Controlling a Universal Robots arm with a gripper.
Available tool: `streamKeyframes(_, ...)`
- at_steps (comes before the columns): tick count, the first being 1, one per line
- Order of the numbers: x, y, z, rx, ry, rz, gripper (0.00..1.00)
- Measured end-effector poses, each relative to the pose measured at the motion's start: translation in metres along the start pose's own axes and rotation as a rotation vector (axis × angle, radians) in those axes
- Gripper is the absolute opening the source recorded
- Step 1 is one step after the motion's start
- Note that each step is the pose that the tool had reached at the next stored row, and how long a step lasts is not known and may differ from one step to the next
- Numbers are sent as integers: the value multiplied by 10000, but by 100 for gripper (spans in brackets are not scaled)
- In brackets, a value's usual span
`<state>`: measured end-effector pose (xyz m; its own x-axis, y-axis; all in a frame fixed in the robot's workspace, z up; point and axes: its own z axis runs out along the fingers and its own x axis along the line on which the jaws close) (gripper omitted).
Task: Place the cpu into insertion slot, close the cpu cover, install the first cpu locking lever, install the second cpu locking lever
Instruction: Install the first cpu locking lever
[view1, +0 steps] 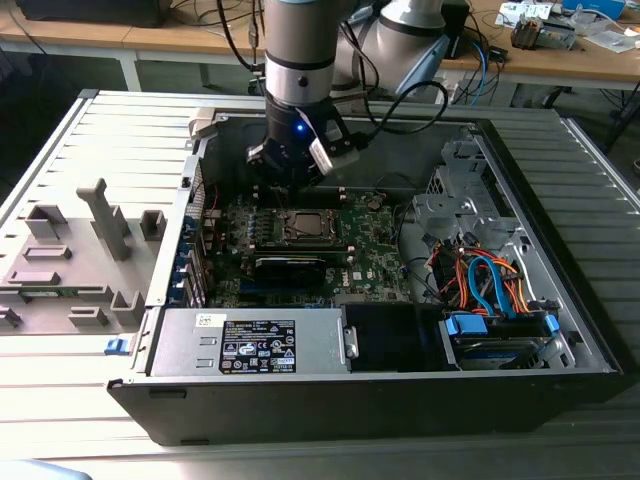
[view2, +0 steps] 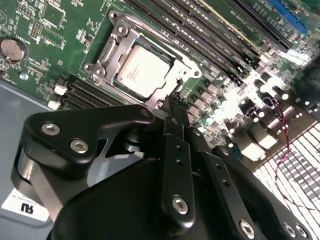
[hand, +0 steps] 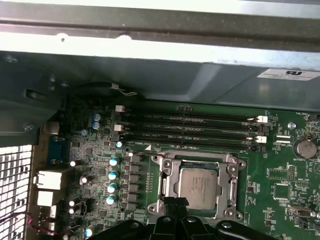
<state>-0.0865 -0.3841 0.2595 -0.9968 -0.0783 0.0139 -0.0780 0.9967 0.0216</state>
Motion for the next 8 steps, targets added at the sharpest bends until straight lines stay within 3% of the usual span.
streamKeyframes(8,194,27,-29,4,-68,36,11)
